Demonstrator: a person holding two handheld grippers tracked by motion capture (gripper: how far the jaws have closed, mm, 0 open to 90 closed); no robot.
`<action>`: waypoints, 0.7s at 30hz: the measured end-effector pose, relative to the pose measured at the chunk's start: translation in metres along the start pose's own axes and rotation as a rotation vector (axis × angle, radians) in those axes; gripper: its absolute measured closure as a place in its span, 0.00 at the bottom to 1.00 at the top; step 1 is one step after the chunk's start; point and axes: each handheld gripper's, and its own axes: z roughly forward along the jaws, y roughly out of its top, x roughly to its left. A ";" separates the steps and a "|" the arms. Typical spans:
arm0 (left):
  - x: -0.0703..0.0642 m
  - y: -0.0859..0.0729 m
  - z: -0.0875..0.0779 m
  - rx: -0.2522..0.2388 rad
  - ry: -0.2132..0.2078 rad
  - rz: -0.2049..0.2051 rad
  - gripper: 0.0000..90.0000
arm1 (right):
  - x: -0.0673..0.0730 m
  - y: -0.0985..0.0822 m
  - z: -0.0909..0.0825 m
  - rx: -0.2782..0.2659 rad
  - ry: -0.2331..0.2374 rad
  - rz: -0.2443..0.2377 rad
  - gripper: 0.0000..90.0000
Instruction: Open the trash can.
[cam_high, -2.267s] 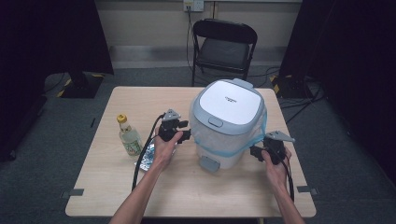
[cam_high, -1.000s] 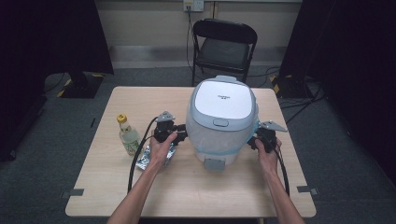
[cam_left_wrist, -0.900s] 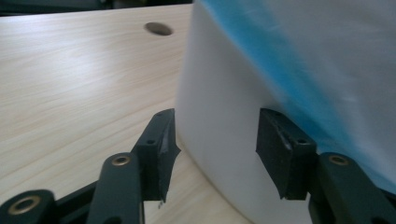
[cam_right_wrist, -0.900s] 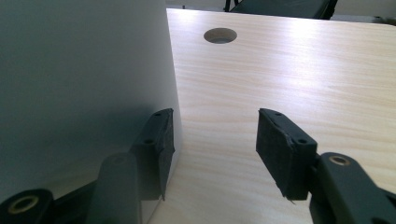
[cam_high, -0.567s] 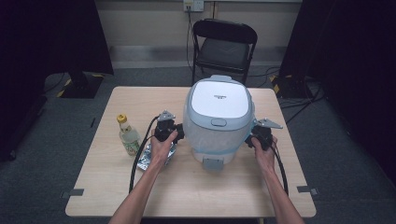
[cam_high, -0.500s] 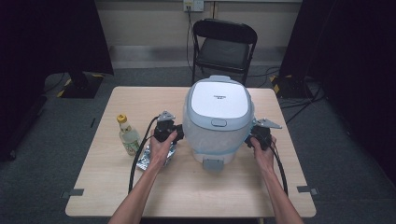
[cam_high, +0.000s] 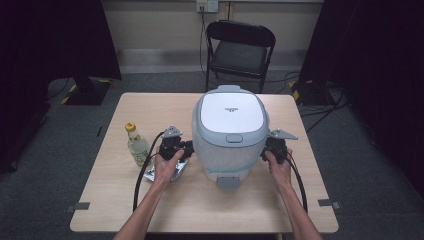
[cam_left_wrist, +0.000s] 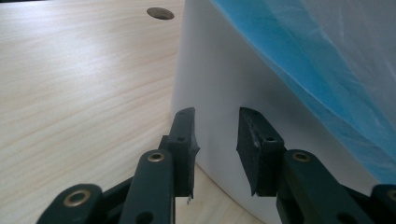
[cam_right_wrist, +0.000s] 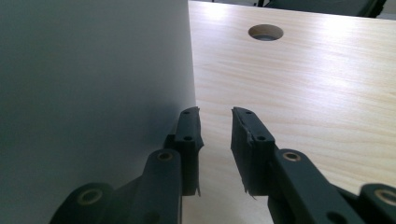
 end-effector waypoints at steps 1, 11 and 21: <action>-0.001 -0.001 -0.001 -0.001 0.003 0.009 0.74 | 0.001 0.000 -0.001 0.004 0.005 -0.005 0.81; -0.008 -0.009 -0.016 0.015 -0.009 0.009 0.73 | 0.013 -0.001 -0.008 0.037 0.020 -0.044 0.83; -0.016 -0.019 -0.030 0.014 -0.014 0.030 0.71 | 0.025 -0.011 -0.022 0.033 0.039 -0.054 0.83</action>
